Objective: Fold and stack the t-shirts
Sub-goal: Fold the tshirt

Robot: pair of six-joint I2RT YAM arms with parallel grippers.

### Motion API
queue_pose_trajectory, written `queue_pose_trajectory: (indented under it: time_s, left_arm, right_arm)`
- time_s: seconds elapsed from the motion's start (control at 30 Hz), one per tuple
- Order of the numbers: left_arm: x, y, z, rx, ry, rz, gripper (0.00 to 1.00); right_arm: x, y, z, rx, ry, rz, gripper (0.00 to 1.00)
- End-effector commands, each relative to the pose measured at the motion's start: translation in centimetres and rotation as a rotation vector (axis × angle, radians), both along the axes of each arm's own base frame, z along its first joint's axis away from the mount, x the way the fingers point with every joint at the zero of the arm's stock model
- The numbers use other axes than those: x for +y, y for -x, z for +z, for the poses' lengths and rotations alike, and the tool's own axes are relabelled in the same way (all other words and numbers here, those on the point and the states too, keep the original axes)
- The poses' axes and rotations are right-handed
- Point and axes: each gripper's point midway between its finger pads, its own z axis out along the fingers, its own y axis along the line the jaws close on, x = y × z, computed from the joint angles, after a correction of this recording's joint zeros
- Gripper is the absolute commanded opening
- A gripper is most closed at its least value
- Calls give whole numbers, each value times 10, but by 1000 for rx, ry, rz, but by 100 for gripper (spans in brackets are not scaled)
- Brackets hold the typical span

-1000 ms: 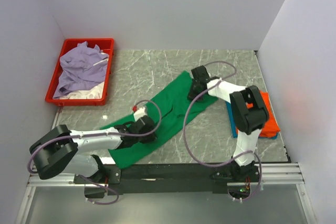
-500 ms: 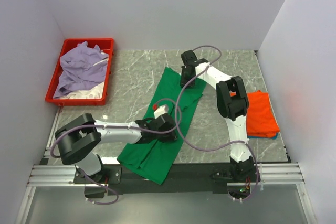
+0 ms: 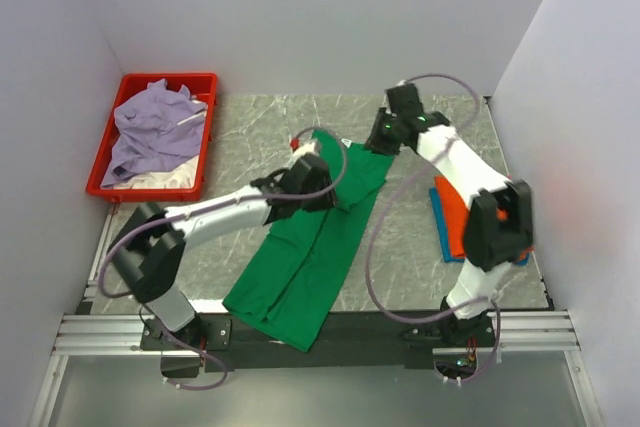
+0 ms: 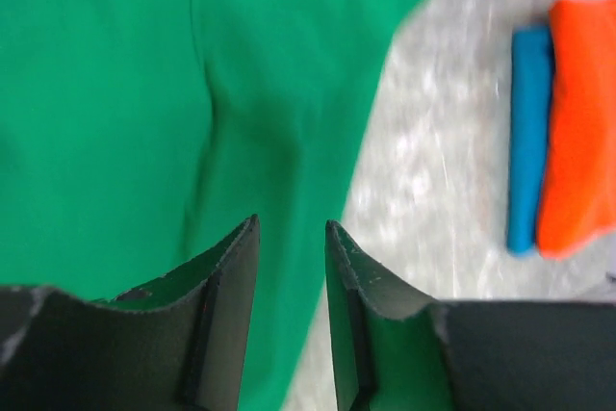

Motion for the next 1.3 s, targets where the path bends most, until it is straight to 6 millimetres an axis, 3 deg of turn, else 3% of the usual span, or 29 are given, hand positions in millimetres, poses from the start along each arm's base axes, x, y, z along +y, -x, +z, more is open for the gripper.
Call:
queue_pose_trajectory:
  time_s: [0.0,0.03,0.07,0.1,0.13,0.17,0.2,0.27,0.3,0.33,0.4,0.47,0.6,0.87,1.07,1.17,1.27]
  left_arm:
    - [-6,-34,-2,-74,-119,-88,39]
    - [-10,-50,10,-111,-138,-102,38]
    - [-10,-57,5,-114,-169,-106,38]
    - [-13,-63,-10,-99,-206,-121,38]
    - [-13,-68,-15,-108,-245,-151,37]
    - [-20,-77,-9,-131,-247,-158,38]
    - [-21,-80,-23,-119,-278,-178,39]
    - [-27,-87,-27,-140,-311,-226,45]
    - [-25,-90,-41,-125,-350,-231,47]
    - [-27,-96,-40,-138,-366,-238,49]
    - [-22,-98,-58,-117,-426,-255,57]
    - [-24,-102,-62,-117,-444,-262,64]
    - [-22,-104,-91,-64,-494,-282,66]
    - [-15,-129,-118,93,-394,-90,64]
    - [14,-168,-123,167,-252,86,64]
    - [41,-198,-124,195,-189,189,64]
    - [50,-218,-119,198,-140,249,64]
  right_arm:
    - [-11,21,22,-67,-123,-63,33]
    - [-11,32,38,-107,-149,-56,33]
    - [-12,38,41,-127,-165,-57,33]
    - [-16,54,23,-90,-165,-67,33]
    - [-18,64,37,-134,-188,-62,33]
    - [-21,72,38,-148,-192,-67,33]
    - [-27,87,20,-117,-182,-80,33]
    - [-32,104,32,-175,-206,-79,33]
    - [-35,117,17,-150,-202,-84,33]
    - [-37,126,26,-184,-218,-80,33]
    - [-42,143,11,-168,-215,-78,33]
    - [-48,157,14,-192,-208,-84,34]
    - [-58,179,2,-199,-193,-86,35]
    - [-60,187,2,-211,-185,-66,36]
    - [-57,182,-2,-196,-167,-36,36]
    - [-55,178,-5,-188,-159,-22,36]
    - [-53,173,-8,-177,-145,-8,36]
